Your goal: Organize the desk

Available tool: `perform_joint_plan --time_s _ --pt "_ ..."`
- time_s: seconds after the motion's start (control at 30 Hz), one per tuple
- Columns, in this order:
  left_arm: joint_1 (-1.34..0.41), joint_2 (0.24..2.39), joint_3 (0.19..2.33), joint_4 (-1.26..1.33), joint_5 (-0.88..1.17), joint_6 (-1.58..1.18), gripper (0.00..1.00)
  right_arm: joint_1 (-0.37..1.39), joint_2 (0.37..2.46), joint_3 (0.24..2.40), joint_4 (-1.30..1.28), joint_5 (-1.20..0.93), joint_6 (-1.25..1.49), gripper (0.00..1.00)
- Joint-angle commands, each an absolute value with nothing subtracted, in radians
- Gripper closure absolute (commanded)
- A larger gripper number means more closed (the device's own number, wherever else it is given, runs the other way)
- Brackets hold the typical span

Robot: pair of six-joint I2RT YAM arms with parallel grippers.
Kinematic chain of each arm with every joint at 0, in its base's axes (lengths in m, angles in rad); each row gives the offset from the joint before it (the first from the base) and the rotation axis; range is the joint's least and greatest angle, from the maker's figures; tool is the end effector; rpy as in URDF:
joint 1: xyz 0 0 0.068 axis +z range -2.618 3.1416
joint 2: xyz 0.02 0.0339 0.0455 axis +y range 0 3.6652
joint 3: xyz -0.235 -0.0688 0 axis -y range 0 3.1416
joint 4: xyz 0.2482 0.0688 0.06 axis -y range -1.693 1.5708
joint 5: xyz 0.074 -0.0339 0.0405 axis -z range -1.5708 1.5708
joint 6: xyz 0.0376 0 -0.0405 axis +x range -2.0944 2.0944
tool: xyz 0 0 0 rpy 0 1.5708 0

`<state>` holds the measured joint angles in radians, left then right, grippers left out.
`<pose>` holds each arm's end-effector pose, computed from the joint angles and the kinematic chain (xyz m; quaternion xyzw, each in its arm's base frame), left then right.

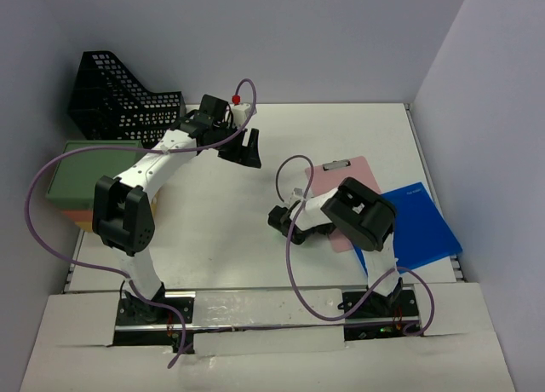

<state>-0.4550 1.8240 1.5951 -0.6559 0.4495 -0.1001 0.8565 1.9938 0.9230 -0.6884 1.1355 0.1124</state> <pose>0.3544 -0.1916 0.2597 0.2358 0.8904 -0.2917 0.2578 0.2035 0.1826 0.0505 -0.3523 0.7636 -0.5107 0.1791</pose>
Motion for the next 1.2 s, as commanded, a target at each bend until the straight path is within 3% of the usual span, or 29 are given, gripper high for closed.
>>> perform_joint_plan --time_s 0.0,0.07,0.13,0.33,0.53,0.83,1.03,1.17 --pt "-0.448 1.823 1.629 -0.658 0.474 -0.097 0.17 0.834 1.984 0.944 -0.669 1.154 0.112 0.73" --pt "-0.448 1.821 1.629 -0.658 0.475 -0.098 0.17 0.829 1.976 0.945 -0.67 1.14 0.11 0.92" --pt "-0.447 1.822 1.63 -0.659 0.476 -0.096 0.17 0.826 1.973 0.945 -0.675 1.132 0.114 1.0" --pt "-0.448 1.82 1.629 -0.67 0.482 -0.071 0.17 0.827 1.905 0.97 -0.725 1.08 0.134 1.0" --pt "-0.447 1.827 1.653 -0.711 0.552 -0.026 0.18 0.826 1.63 1.042 -0.75 0.927 0.053 1.0" --pt "-0.462 1.709 1.571 -0.654 0.697 0.119 0.21 0.848 1.388 1.124 -0.826 0.774 -0.049 1.0" --pt "-0.476 1.46 1.404 -0.51 0.762 0.437 0.12 0.877 1.226 1.288 -0.837 0.56 -0.142 1.0" --pt "-0.488 1.491 1.497 -0.616 0.705 0.479 0.07 0.879 1.179 1.37 -0.822 0.47 -0.189 1.0"
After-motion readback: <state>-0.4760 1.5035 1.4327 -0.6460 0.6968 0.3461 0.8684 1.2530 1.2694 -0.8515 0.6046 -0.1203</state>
